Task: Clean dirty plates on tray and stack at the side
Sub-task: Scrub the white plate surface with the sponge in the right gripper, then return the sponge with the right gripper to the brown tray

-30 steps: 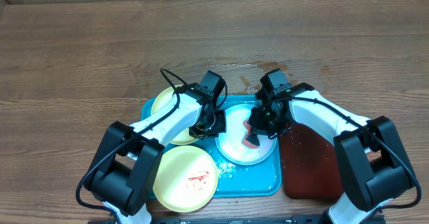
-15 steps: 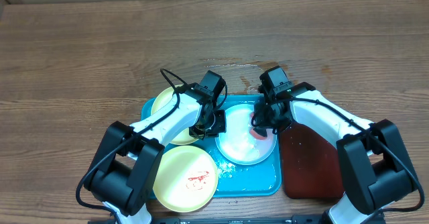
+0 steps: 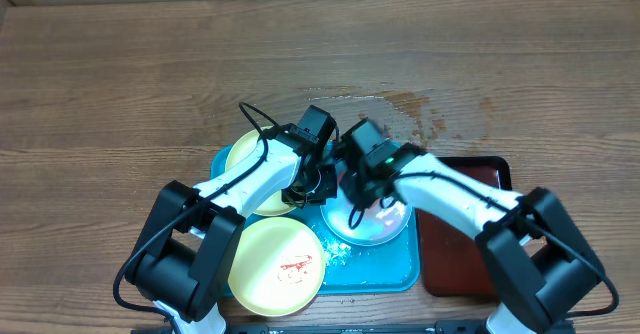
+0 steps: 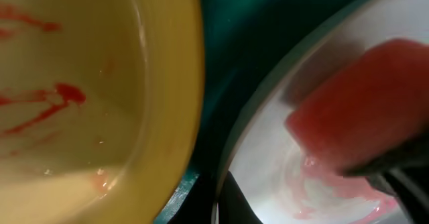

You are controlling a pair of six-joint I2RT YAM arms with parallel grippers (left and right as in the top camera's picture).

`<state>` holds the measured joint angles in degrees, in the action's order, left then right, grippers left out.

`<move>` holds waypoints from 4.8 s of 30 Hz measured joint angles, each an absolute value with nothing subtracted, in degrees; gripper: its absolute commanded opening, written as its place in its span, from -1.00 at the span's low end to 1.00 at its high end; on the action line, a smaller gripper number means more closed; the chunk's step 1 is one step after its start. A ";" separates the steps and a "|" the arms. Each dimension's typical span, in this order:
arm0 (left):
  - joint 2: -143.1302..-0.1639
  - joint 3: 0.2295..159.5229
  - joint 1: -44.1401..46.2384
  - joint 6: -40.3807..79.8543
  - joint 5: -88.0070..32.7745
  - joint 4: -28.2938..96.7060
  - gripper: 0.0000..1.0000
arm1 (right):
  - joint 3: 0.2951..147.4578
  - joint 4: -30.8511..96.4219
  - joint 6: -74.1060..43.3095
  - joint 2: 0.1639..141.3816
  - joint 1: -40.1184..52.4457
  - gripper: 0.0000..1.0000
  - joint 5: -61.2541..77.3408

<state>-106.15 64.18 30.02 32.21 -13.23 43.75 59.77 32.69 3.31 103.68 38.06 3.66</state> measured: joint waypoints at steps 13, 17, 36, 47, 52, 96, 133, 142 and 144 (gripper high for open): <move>-106.19 64.10 30.02 31.35 -13.08 44.38 -0.91 | 60.03 36.38 -4.01 103.68 37.19 -0.92 10.37; -106.19 64.12 30.02 31.35 -13.21 44.29 -0.92 | 59.70 37.10 -8.34 103.92 35.05 -0.92 16.40; -106.19 64.12 30.02 31.38 -13.26 44.12 -0.91 | 58.70 31.99 -25.89 105.23 33.80 -0.92 33.23; -106.19 64.14 30.02 31.38 -13.28 44.25 -0.92 | 58.70 36.45 -38.46 105.27 31.83 -0.92 26.13; -106.19 64.14 30.30 31.38 -13.67 44.16 -0.92 | 59.33 43.46 -39.16 104.99 28.53 -0.92 23.33; -106.19 64.18 30.30 31.16 -13.63 43.44 -0.91 | 82.17 80.29 -28.67 94.87 29.32 -0.92 -3.90; -106.63 79.57 30.30 30.92 -12.56 53.17 -0.92 | 47.18 52.53 -35.68 92.58 6.72 0.96 0.45; -106.63 79.57 30.30 30.94 -12.58 53.17 -0.92 | 53.91 61.80 -34.50 93.93 7.16 1.00 1.89; -106.63 79.57 30.30 30.94 -12.58 53.17 -0.92 | 57.34 63.48 -33.65 93.93 7.18 1.00 1.78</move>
<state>-106.63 79.57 30.30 30.94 -12.58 53.17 57.34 63.48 -33.65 93.93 7.18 1.78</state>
